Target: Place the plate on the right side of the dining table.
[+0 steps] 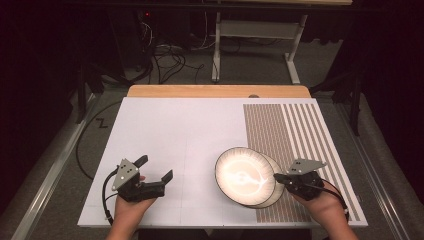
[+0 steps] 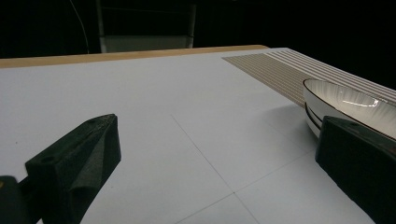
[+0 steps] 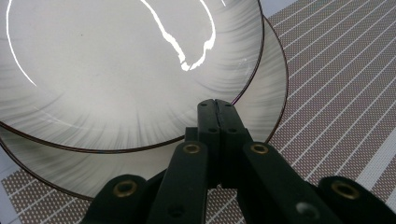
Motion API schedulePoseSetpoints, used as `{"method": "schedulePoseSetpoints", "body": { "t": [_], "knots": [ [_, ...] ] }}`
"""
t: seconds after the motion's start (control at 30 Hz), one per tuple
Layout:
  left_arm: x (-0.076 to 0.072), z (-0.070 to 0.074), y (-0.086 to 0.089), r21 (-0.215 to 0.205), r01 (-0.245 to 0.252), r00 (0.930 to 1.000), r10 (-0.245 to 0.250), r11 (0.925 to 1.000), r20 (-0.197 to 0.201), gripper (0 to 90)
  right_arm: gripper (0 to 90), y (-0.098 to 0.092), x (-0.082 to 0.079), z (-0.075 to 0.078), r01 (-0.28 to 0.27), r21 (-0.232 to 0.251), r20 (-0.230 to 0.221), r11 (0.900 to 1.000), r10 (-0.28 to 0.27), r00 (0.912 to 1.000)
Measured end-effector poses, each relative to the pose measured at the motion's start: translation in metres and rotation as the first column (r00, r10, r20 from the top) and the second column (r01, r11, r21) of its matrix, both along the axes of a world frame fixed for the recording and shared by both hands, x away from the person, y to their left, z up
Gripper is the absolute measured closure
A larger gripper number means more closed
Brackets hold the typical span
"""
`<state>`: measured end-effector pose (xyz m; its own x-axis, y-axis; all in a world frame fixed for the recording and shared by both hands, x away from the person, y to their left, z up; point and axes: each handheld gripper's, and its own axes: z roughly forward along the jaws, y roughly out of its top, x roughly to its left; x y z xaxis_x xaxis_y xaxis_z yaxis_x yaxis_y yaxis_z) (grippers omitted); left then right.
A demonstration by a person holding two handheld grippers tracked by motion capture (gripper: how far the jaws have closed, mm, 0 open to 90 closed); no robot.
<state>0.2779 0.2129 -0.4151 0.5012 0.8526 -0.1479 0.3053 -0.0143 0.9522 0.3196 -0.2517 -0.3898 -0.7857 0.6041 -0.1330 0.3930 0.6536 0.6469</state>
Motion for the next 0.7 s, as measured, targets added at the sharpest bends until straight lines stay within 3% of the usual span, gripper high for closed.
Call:
{"method": "schedulePoseSetpoints", "body": {
  "t": [0.5,0.7],
  "knots": [
    [0.000,0.000,-0.002,-0.001,0.008,1.0000,-0.008,1.0000,-0.004,0.8,90.0,0.002,0.000,-0.001,-0.003,0.002,-0.006,1.000,0.003,1.0000],
    [0.000,0.000,0.000,-0.008,0.008,1.0000,-0.008,0.9999,0.000,0.8,90.0,0.018,-0.002,-0.004,-0.034,-0.013,-0.003,0.999,0.034,0.9994]
  ]
}}
